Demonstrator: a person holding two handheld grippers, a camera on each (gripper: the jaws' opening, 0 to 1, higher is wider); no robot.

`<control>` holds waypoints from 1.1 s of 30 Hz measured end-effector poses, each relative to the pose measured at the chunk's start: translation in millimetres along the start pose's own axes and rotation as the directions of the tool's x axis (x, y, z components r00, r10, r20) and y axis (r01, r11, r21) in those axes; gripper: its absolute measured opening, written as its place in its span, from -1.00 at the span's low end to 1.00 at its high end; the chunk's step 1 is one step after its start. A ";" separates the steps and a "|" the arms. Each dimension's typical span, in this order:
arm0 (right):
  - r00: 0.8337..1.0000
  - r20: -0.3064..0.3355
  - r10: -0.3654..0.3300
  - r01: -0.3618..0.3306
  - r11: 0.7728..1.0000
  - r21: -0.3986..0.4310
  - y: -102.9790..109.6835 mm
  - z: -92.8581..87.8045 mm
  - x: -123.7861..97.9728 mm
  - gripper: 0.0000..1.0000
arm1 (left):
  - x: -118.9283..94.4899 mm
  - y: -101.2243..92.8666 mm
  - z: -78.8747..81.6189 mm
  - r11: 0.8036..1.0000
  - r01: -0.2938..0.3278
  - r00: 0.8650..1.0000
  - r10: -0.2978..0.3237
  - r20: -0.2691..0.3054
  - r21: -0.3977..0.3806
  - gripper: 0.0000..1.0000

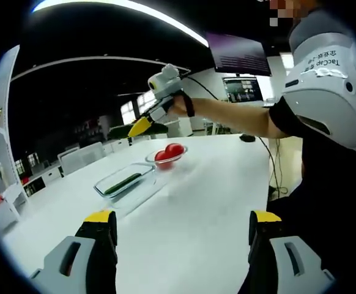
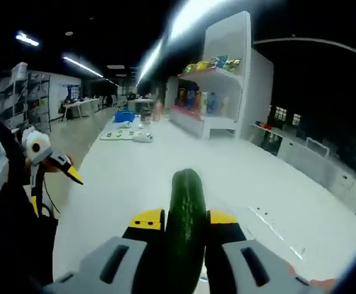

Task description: Sort the scattered tomatoes and cucumbers on the table and place them into their respective storage containers

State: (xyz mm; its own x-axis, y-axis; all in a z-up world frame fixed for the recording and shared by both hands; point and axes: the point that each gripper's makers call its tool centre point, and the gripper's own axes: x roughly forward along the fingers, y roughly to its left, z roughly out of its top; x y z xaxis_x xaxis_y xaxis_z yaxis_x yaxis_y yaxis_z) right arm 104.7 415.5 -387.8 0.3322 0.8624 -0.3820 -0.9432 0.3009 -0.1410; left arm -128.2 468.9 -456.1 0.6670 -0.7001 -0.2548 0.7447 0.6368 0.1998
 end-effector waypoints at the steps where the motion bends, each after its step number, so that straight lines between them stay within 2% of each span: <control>1: 1.000 -0.001 0.028 -0.028 0.999 -0.021 -0.9 -2.2 7.1 -0.61 | -0.5 1.2 -0.9 1.000 -0.003 1.000 0.003 0.000 -0.003 0.78; 4: 0.994 -0.008 0.110 -0.110 0.990 -0.085 -3.4 -9.0 28.4 -0.61 | -1.7 3.9 -3.2 1.000 -0.011 1.000 0.011 -0.001 -0.011 0.78; 8: 0.987 -0.037 0.155 -0.158 0.983 -0.095 -12.6 -24.4 50.5 -0.61 | -4.8 7.0 -3.5 1.000 -0.015 1.000 0.015 0.006 -0.015 0.78; 12: 0.978 -0.053 0.201 -0.205 0.977 -0.064 -15.3 -38.7 63.8 -0.61 | -5.7 11.6 -4.9 1.000 -0.019 1.000 0.019 0.011 -0.021 0.78; 16: 0.968 -0.097 0.232 -0.238 0.970 -0.052 -19.7 -61.6 82.1 -0.61 | -3.8 14.9 -9.6 0.999 -0.017 1.000 0.018 0.009 -0.028 0.77; 20: 0.954 -0.142 0.264 -0.267 0.964 -0.001 -21.0 -83.4 89.5 -0.61 | -1.5 15.9 -14.9 0.999 -0.014 1.000 0.015 0.007 -0.041 0.77; 24: 0.938 -0.174 0.300 -0.296 0.954 0.049 -17.6 -97.2 94.4 -0.61 | -1.0 16.7 -16.3 0.999 -0.014 1.000 0.015 0.008 -0.050 0.77; 31: 0.925 -0.184 0.334 -0.314 0.941 0.125 -15.0 -110.1 102.5 -0.60 | -1.5 15.7 -17.6 0.998 -0.011 1.000 0.012 0.011 -0.055 0.76; 33: 0.923 -0.174 0.342 -0.322 0.937 0.136 -11.3 -108.8 102.0 -0.59 | -2.5 16.4 -19.3 0.998 -0.015 1.000 0.015 0.006 -0.056 0.76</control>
State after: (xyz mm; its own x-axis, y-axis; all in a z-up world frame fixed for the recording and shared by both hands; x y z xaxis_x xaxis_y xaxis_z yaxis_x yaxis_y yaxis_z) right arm 149.9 455.8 -524.5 -0.0149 0.8282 -0.5603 -0.9915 0.0601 0.1152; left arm -118.0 487.3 -470.4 0.6783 -0.6925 -0.2458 0.7324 0.6640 0.1505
